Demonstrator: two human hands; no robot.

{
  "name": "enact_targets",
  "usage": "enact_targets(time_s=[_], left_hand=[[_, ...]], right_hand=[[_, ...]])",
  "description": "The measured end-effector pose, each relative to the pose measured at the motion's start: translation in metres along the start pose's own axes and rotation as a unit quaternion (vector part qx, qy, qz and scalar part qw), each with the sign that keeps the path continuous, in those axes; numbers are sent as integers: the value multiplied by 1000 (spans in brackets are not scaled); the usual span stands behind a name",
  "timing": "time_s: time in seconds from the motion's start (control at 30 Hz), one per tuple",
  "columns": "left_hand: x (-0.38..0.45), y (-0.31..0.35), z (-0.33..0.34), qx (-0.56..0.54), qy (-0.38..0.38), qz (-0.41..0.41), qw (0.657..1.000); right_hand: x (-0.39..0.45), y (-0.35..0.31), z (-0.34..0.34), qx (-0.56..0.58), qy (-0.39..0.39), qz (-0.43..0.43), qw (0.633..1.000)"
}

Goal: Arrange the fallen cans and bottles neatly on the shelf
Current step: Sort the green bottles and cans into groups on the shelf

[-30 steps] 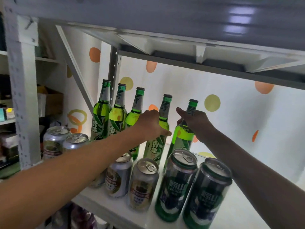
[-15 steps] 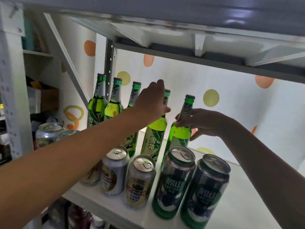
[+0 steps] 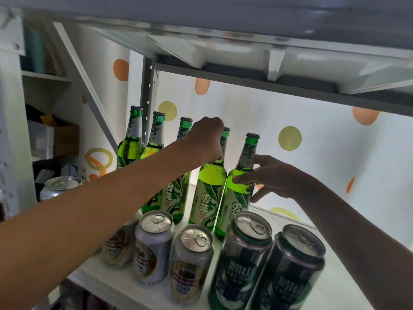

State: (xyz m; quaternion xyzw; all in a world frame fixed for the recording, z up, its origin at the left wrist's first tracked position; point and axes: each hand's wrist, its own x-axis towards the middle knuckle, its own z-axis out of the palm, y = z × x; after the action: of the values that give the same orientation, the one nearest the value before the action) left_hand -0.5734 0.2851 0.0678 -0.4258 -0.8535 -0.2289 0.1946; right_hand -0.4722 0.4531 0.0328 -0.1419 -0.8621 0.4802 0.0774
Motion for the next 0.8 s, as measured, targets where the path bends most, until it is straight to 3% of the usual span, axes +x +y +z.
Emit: enact_targets(time_s=[0.8], left_hand=[[-8,-13,15,-11,59,21,998]], right_hand=[[19,3,14,4,37,0,999]])
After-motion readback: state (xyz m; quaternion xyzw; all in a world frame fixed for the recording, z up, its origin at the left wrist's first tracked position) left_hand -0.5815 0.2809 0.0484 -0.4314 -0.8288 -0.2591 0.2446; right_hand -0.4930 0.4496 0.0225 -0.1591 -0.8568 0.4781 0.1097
